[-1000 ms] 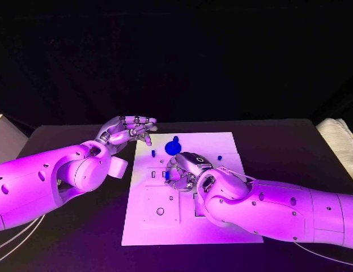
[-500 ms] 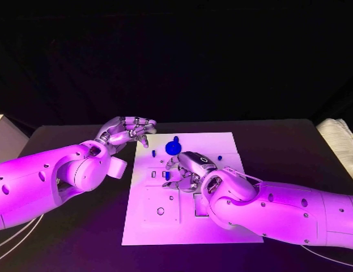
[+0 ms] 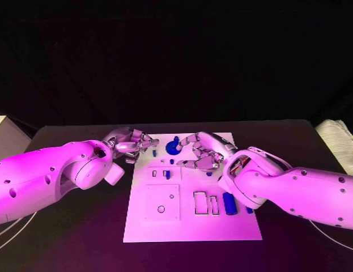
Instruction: Assemble the parts on the task board
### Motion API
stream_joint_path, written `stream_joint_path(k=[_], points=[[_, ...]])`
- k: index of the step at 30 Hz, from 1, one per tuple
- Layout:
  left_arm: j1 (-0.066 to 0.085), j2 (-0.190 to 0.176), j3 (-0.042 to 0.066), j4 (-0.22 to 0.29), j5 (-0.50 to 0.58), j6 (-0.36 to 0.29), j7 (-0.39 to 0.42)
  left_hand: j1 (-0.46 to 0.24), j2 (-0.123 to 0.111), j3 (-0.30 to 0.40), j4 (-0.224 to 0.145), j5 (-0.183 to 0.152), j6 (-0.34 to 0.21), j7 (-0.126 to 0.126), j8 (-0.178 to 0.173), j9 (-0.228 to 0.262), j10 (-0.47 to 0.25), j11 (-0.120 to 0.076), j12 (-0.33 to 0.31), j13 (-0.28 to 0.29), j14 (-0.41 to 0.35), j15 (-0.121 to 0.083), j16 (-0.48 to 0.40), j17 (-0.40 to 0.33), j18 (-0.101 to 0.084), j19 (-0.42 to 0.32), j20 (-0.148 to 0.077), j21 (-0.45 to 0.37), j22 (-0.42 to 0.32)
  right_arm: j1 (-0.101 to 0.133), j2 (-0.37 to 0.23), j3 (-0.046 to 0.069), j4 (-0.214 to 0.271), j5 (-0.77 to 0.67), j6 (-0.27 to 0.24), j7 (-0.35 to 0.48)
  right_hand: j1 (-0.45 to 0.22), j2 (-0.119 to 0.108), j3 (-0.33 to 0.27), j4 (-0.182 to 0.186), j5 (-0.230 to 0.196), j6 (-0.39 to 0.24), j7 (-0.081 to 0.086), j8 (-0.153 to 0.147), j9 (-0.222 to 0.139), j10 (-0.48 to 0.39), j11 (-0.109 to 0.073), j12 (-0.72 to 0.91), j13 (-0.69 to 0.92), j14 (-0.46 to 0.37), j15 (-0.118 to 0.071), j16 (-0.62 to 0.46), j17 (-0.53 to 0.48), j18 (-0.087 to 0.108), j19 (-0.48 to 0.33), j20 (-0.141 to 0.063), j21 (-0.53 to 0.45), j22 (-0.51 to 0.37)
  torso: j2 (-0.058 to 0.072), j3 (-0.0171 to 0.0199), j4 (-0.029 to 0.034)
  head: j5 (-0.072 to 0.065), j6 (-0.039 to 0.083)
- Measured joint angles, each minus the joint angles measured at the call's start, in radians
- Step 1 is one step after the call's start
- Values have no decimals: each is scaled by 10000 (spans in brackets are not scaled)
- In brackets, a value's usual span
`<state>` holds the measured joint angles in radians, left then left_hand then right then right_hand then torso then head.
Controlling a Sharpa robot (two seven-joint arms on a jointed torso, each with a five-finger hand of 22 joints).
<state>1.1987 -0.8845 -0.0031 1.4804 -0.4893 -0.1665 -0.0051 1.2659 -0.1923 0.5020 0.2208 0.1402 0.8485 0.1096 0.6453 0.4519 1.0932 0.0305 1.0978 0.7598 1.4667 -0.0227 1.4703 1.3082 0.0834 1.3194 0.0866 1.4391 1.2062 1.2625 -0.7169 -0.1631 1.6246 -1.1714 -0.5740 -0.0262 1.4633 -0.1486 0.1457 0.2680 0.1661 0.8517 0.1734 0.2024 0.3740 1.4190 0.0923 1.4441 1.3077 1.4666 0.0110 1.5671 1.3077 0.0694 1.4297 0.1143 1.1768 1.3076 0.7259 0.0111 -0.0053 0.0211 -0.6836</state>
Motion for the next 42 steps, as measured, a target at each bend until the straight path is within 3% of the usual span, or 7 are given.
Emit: stream_joint_path(k=[5,8,10,15,21,29,42], points=[[106,193,-10,-182,-1212,591,-1219,-531,-601,1113,-11,114,78,-134,357,573,583,-89,554,909,-16,-94,468,0,-3,371,-133,199,529,271,-599,71,162,1346,-135,689,59,59,151,39,220,95,16,104,26,-18,-19,0,0,0,0,0,-1,0,-14,-14,-63,-22,-68,10,13,52,-75],[303,416,0,-300,-1957,977,-2019,-1165,-656,740,344,25,50,-107,422,755,583,-89,554,906,-16,-94,467,0,-4,371,-133,199,544,534,-858,106,152,2153,-288,926,48,70,192,79,302,95,16,104,26,-18,-20,0,-1,0,0,0,-1,-1,-14,-14,-63,-38,-113,28,16,104,-112],[379,525,7,-338,-2325,1185,-2478,-1456,-657,375,524,-17,-536,58,194,742,66,70,60,198,16,-51,329,0,-4,237,-75,109,270,689,-930,112,90,2607,-377,1029,-55,173,246,134,317,95,16,162,26,-18,-20,-39,-1,0,0,0,-1,-1,-14,-14,-100,-39,-138,35,14,129,-116],[461,873,-24,-439,-3036,1648,-3623,-1569,-548,-347,665,-17,-747,187,92,836,-232,247,-144,-38,-15,90,268,-1,-3,133,27,45,159,986,-1045,128,-132,3626,-569,1218,-92,210,247,135,317,95,16,180,25,-45,-47,-39,-1,0,0,0,-2,-1,-14,-14,-100,-53,-186,46,8,151,-129],[631,1258,-210,-606,-3410,1959,-4438,-1648,-250,-789,687,-16,-562,79,304,1062,99,141,255,486,-15,90,351,-1,-3,263,47,91,394,1094,-1074,127,-277,4268,-676,1270,-92,210,247,135,317,95,16,180,25,-44,-47,-39,-2,0,0,0,-2,-1,-14,-14,-135,-53,-197,69,25,202,-210],[982,1835,-522,-958,-3609,2279,-5009,-1767,-51,-983,693,-15,-492,8,513,1339,133,107,303,601,-16,89,390,-2,-2,334,48,129,513,1138,-1085,123,-428,4602,-678,1209,-133,169,247,134,353,95,16,180,25,-79,-12,-39,-3,0,0,0,-3,-2,-49,-50,-181,-85,-186,72,17,202,-317],[1238,2467,-714,-1361,-3658,2711,-5483,-1845,26,-1062,716,-15,-457,-27,537,1471,132,107,302,570,-16,89,389,-3,-2,369,12,129,527,1148,-1030,122,-549,4743,-650,996,-132,169,247,135,353,95,16,180,24,-79,-12,-91,-4,0,-1,0,-3,-2,-85,-13,-231,-117,-182,75,1,247,-431]])
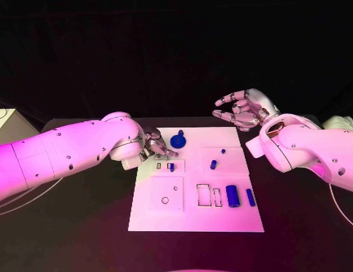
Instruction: Assemble the parts on the task board
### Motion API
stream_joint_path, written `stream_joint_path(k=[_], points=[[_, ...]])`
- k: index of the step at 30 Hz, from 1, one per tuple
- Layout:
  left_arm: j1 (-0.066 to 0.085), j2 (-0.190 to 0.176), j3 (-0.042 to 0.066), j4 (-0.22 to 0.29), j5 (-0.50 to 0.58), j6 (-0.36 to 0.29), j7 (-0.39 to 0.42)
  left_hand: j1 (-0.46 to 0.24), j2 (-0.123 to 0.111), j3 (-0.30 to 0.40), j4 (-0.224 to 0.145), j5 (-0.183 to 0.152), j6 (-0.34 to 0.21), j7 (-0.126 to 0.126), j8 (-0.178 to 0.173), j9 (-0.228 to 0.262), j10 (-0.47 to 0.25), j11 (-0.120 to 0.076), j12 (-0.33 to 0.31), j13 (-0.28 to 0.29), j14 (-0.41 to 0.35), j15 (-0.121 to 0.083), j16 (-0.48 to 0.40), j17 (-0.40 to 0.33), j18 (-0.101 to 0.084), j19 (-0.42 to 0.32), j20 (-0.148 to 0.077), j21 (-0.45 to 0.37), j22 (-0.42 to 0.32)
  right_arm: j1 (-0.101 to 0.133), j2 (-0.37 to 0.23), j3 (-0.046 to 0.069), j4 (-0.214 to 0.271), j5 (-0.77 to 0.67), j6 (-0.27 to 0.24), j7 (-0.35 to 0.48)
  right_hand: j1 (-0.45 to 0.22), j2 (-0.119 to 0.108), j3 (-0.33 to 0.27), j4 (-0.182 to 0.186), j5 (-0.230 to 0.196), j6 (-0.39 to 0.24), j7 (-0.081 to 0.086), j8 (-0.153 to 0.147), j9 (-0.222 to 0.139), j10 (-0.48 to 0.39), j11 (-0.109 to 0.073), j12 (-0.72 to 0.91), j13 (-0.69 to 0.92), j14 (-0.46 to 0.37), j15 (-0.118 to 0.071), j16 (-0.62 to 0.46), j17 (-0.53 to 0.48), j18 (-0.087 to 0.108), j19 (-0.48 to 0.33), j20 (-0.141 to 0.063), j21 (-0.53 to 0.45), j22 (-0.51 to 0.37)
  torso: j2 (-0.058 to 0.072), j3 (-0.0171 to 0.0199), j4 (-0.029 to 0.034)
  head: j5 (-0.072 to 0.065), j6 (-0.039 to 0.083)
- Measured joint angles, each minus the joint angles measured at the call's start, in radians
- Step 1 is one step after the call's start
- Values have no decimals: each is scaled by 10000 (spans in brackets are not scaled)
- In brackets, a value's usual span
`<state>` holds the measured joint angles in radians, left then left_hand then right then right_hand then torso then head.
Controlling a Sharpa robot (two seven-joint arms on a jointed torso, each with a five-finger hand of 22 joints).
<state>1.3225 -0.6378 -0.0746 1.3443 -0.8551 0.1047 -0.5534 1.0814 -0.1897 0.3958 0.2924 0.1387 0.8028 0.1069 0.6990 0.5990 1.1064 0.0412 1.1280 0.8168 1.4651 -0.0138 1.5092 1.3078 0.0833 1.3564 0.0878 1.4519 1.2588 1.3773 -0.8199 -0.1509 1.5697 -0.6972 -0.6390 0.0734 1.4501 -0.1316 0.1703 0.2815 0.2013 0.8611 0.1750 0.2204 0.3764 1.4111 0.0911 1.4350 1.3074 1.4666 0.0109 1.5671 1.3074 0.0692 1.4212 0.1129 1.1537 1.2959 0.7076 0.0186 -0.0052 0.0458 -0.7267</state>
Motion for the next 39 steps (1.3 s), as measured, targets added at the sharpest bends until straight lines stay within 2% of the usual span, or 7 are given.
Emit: stream_joint_path(k=[8,21,39], points=[[31,94,-43,-75,16,359,-166,-92,92,-69,15,0,0,0,38,76,0,0,0,-38,0,-1,42,-1,0,-1,0,0,51,0,56,-3,-79,9,49,-107,0,0,0,0,0,0,0,0,-2,1,0,0,0,0,0,0,-1,0,1,0,1,-1,0,3,-2,13,-39],[40,299,-109,-275,68,788,-259,-92,92,-97,-14,1,-1,0,38,105,-1,0,-2,-37,0,-1,41,-2,0,-1,0,32,50,0,132,-5,-139,9,123,-204,1,0,-1,0,41,0,0,0,-3,1,0,0,1,0,0,0,-1,0,1,0,1,-22,10,-2,1,-9,-89],[40,432,-123,-450,302,1183,-277,0,185,-96,-14,1,-1,0,89,212,-39,-38,-10,-49,-1,-1,39,-3,0,-2,0,32,49,-3,161,-6,-157,8,209,-264,-39,40,-1,0,41,0,0,0,-4,1,0,0,6,0,0,0,6,0,2,0,-72,-44,18,-4,3,-17,-192]])
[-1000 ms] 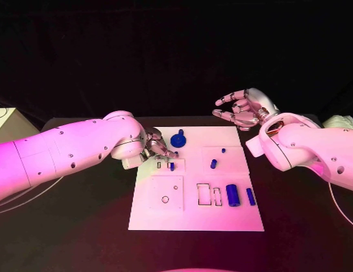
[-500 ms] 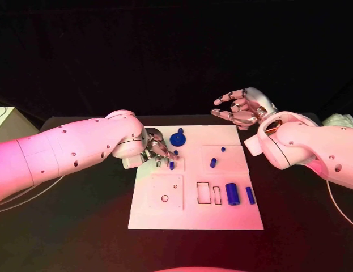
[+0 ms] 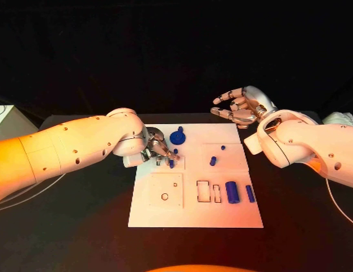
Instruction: Assemble the parts on the task board
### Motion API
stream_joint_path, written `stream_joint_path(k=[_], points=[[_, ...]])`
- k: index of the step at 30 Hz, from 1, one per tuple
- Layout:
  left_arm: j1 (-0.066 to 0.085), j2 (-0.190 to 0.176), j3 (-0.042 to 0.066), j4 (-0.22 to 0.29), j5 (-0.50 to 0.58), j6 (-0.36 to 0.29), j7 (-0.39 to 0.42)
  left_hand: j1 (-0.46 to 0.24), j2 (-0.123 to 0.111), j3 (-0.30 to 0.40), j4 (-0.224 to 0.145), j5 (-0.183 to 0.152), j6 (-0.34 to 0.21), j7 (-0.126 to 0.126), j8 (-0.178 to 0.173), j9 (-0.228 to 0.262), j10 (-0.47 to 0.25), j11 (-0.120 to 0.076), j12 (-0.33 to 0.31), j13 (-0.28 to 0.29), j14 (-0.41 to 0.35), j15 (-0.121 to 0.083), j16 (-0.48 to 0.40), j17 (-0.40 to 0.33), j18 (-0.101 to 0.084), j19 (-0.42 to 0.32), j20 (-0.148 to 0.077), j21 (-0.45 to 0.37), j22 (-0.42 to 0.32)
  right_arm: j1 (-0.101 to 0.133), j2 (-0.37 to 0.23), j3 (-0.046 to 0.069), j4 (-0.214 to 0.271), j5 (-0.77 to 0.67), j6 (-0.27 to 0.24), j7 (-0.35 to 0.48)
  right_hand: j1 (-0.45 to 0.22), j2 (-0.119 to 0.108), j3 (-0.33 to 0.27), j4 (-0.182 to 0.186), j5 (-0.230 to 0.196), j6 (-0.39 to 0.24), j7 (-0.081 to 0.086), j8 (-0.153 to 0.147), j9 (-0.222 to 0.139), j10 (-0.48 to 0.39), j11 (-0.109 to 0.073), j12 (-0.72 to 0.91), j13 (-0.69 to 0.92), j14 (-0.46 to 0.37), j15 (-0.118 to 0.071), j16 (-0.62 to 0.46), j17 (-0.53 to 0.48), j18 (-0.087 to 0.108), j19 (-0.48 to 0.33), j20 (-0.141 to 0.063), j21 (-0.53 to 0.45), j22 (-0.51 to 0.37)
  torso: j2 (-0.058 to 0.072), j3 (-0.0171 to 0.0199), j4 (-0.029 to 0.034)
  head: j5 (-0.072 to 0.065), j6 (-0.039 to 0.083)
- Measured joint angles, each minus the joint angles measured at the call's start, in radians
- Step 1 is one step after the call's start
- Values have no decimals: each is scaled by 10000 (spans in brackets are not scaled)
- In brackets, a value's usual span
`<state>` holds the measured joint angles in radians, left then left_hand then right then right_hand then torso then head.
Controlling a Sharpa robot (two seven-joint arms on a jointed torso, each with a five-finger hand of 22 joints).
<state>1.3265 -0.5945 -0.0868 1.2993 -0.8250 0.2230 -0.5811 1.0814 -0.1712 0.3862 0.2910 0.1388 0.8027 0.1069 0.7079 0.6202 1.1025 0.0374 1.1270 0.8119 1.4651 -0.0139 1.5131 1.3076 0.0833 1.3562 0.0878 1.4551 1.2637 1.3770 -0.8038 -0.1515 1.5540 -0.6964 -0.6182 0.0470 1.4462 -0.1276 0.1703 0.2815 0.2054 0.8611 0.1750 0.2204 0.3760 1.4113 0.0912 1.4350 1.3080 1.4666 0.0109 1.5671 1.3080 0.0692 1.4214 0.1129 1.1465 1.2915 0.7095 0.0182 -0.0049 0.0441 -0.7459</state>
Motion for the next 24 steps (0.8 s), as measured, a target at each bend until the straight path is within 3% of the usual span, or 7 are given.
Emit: stream_joint_path(k=[24], points=[[0,83,-28,-138,204,392,6,400,319,56,-56,0,0,0,158,312,33,-32,-1,87,0,-75,38,-1,0,37,-37,39,114,-9,47,-3,-37,-1,82,-28,1,-1,0,0,0,0,0,0,-2,0,0,0,-3,0,0,0,-2,0,0,0,0,13,-1,-3,6,-29,-91]])
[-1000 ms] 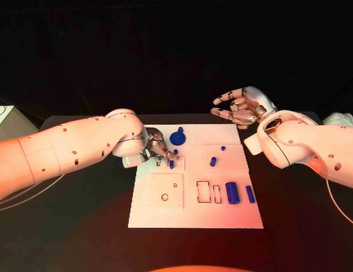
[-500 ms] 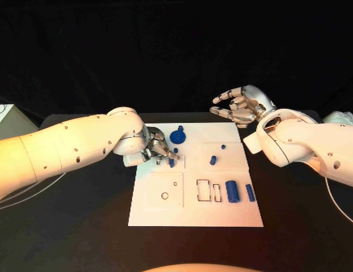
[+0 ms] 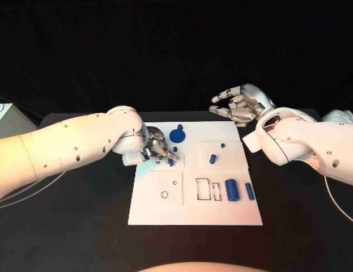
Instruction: Assemble the parts on the task board
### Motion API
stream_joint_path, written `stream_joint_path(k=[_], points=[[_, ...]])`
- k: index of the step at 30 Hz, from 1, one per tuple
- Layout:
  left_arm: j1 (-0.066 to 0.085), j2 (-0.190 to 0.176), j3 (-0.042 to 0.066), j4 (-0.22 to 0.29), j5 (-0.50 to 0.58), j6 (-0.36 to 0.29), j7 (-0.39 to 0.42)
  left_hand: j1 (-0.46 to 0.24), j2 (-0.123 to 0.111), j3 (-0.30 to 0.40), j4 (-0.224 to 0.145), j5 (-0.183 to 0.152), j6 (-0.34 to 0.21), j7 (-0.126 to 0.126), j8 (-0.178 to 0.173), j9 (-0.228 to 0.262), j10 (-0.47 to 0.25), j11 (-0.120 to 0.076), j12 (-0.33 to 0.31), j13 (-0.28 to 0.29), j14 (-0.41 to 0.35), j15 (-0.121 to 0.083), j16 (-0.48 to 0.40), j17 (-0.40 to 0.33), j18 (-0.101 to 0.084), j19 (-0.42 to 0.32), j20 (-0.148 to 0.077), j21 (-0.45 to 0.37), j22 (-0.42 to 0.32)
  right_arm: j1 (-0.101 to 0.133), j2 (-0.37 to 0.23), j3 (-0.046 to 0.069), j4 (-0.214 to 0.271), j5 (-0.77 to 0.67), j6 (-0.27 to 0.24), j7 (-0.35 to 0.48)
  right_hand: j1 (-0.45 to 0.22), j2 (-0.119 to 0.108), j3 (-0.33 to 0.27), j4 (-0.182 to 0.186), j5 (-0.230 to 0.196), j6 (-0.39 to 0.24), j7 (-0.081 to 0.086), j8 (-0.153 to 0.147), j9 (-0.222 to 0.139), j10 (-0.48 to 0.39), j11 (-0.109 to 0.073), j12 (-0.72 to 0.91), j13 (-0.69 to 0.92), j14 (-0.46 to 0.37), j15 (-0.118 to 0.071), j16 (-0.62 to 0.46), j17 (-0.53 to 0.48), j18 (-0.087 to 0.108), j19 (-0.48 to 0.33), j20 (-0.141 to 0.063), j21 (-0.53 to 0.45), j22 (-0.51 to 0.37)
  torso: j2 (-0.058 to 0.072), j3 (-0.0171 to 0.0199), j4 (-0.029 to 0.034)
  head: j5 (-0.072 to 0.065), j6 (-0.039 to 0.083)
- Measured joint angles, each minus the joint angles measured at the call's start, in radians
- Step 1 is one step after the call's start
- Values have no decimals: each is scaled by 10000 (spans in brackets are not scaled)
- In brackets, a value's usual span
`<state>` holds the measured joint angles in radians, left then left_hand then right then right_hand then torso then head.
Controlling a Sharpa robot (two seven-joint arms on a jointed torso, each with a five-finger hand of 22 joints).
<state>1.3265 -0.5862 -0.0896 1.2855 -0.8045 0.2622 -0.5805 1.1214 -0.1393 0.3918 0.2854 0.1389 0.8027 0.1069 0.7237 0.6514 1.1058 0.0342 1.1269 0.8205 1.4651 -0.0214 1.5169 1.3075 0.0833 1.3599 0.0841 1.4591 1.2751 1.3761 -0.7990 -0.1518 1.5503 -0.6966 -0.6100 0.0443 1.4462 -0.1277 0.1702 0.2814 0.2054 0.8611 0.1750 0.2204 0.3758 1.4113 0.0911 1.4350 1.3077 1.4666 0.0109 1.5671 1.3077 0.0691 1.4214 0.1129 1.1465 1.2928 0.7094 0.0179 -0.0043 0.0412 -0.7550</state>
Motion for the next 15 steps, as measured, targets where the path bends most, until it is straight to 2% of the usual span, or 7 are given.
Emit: stream_joint_path(k=[7,10,15], points=[[0,20,-12,-48,10,49,0,331,202,273,-66,39,-43,-42,37,156,-51,-59,0,-46,4,-4,0,-1,0,0,0,0,-1,0,7,-1,-7,0,25,-4,0,0,0,0,0,0,0,0,-1,0,0,0,-1,0,0,0,-1,0,0,0,0,-1,0,3,0,-10,-19],[0,26,-12,-54,15,49,5,697,320,623,-143,39,-90,-89,37,281,-52,-60,-38,-76,1,-73,0,0,1,0,0,0,-1,0,9,-2,-8,0,35,-5,0,0,0,0,0,0,0,0,-1,0,0,0,-1,0,0,0,-1,0,0,0,0,-1,0,5,2,-18,-34],[7,38,-8,-63,26,49,18,961,321,1173,-335,35,-126,-125,78,467,-10,-100,-38,-50,32,-104,0,-1,0,37,-37,0,32,-1,11,-2,-8,0,48,-6,1,0,29,29,0,0,0,0,-1,0,0,0,-2,0,0,0,-2,0,0,0,0,-2,-1,5,4,-29,-53]])
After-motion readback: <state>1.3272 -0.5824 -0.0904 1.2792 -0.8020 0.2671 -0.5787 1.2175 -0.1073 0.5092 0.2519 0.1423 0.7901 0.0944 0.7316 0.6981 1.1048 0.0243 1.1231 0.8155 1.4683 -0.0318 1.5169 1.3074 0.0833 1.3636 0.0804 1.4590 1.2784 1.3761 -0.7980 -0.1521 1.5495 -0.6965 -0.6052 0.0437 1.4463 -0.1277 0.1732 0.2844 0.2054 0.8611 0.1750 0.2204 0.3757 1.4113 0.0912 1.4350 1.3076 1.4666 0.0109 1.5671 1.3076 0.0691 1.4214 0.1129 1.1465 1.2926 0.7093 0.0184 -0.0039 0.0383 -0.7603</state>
